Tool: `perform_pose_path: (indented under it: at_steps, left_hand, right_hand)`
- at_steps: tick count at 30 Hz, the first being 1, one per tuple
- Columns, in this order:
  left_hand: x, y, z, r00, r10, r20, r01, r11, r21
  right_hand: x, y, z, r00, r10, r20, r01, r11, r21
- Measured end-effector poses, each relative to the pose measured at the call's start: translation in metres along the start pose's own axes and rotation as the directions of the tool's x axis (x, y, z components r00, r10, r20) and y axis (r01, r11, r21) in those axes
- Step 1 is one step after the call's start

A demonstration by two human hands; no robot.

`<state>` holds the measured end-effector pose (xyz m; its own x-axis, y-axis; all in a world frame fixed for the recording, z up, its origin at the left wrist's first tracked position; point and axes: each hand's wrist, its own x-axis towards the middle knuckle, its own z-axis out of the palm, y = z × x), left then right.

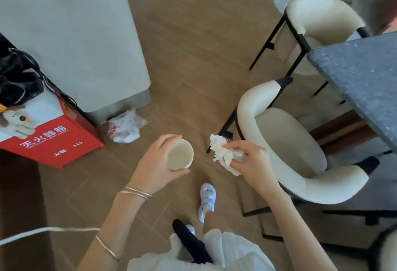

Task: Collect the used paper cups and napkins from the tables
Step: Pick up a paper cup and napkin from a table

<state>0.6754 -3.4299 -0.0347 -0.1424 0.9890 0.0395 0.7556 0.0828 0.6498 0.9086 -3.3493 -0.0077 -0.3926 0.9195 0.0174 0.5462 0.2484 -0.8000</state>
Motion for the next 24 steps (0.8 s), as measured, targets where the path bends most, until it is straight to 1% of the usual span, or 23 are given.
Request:
perform_pose_path:
  at_steps: [3, 7, 15, 18, 20, 24]
  left_hand:
    - [0.037, -0.008, 0.002, 1.000, -0.015, -0.004, 0.015, 1.000, -0.008]
    - [0.105, -0.017, 0.001, 1.000, -0.001, -0.026, 0.001, 1.000, 0.009]
    - [0.246, -0.013, -0.012, 0.996, 0.062, -0.065, -0.060, 0.997, 0.043]
    - [0.290, -0.014, -0.013, 0.995, 0.081, -0.061, -0.077, 0.995, 0.056]
    - [0.311, -0.016, -0.012, 0.997, 0.062, -0.048, -0.059, 0.996, 0.062]
    - [0.352, -0.027, -0.008, 0.999, 0.034, -0.011, -0.033, 0.999, 0.003]
  right_hand:
    - [0.038, 0.008, 0.001, 0.998, 0.048, 0.030, -0.048, 0.999, 0.005]
    - [0.107, 0.019, -0.008, 0.999, 0.004, 0.034, -0.005, 1.000, 0.011]
    - [0.249, 0.030, -0.036, 0.998, -0.012, 0.054, 0.008, 0.998, 0.067]
    - [0.294, 0.033, -0.043, 0.998, -0.038, 0.059, 0.036, 0.999, 0.037]
    - [0.313, 0.035, -0.044, 0.997, -0.045, 0.064, 0.043, 0.999, 0.029]
    - [0.347, 0.044, -0.041, 0.997, -0.037, 0.069, 0.035, 0.999, 0.033]
